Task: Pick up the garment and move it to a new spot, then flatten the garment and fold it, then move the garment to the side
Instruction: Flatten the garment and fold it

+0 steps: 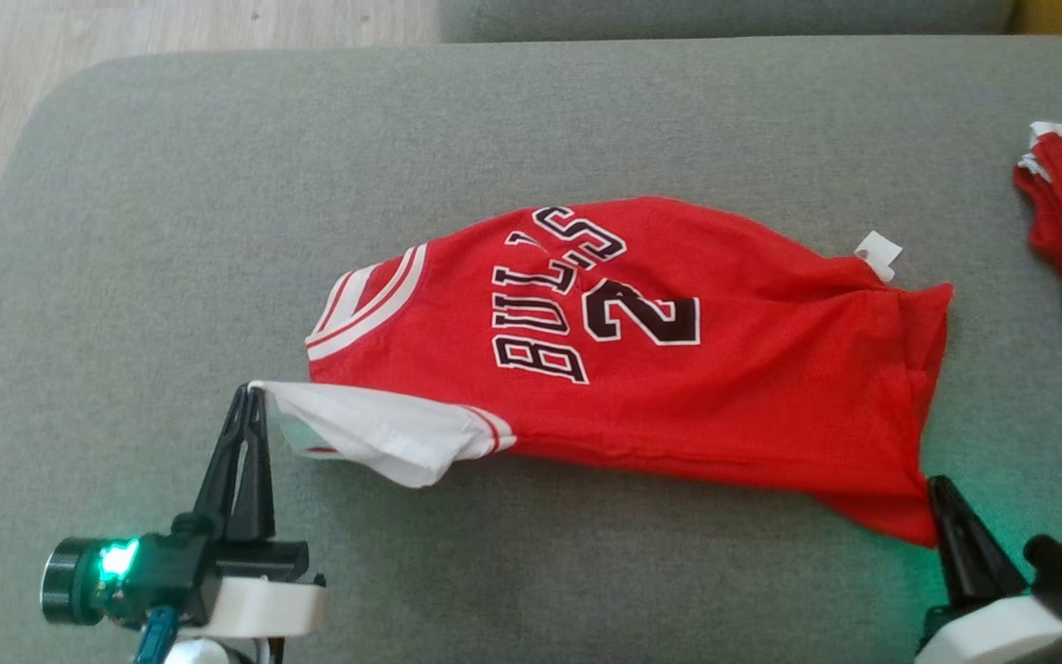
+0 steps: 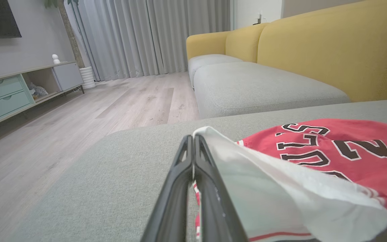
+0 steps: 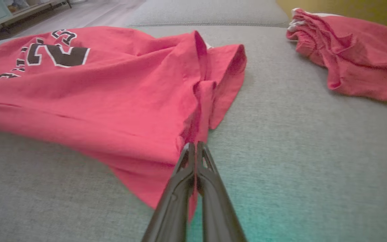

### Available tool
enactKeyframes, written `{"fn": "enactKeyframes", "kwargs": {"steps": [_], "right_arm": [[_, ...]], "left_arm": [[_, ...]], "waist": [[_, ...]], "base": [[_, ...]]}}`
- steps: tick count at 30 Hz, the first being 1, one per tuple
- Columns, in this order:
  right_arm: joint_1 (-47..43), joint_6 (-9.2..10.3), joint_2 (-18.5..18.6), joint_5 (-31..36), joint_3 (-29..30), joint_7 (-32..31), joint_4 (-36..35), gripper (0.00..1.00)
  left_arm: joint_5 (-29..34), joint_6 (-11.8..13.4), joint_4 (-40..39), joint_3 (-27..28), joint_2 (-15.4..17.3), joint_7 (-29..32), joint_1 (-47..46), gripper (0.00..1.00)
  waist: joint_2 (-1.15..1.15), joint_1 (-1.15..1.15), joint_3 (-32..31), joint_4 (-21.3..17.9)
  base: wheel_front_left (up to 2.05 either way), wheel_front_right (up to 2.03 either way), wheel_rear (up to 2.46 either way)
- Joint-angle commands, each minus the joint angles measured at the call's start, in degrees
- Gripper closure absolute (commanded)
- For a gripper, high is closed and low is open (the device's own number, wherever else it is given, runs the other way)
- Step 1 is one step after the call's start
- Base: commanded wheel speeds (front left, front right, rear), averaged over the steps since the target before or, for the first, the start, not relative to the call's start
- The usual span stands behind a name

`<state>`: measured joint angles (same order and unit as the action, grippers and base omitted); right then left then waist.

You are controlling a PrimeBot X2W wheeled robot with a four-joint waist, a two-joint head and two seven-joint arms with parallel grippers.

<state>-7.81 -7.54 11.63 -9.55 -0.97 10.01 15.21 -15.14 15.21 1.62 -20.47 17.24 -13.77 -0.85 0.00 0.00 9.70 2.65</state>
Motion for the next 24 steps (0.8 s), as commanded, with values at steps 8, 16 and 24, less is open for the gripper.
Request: {"fn": "enactKeyframes", "kwargs": {"steps": [8,16,24], "right_arm": [[-1.3,0.05,0.2,0.6,4.0,-3.1,-2.3,1.0],[-2.5,0.05,-0.6,0.1,5.8,-3.9,-3.5,0.0],[-5.0,0.05,-1.3,0.7,3.3,-4.4,-8.3,0.0]], "left_arm": [[-0.3,0.8,-2.3,2.2,1.3,-0.6,-1.6,1.0],[-1.0,0.4,-2.5,1.7,1.2,-0.6,-1.6,1.0],[-1.3,0.2,-2.3,1.4,1.0,-0.8,-1.6,1.0]], "waist": [[0.0,0.0,-0.7,0.0],[0.0,0.0,-0.2,0.8],[0.0,0.0,0.0,1.1]], "base": [[0.0,0.0,0.0],[0.0,0.0,0.0],[0.0,0.0,0.0]]}}
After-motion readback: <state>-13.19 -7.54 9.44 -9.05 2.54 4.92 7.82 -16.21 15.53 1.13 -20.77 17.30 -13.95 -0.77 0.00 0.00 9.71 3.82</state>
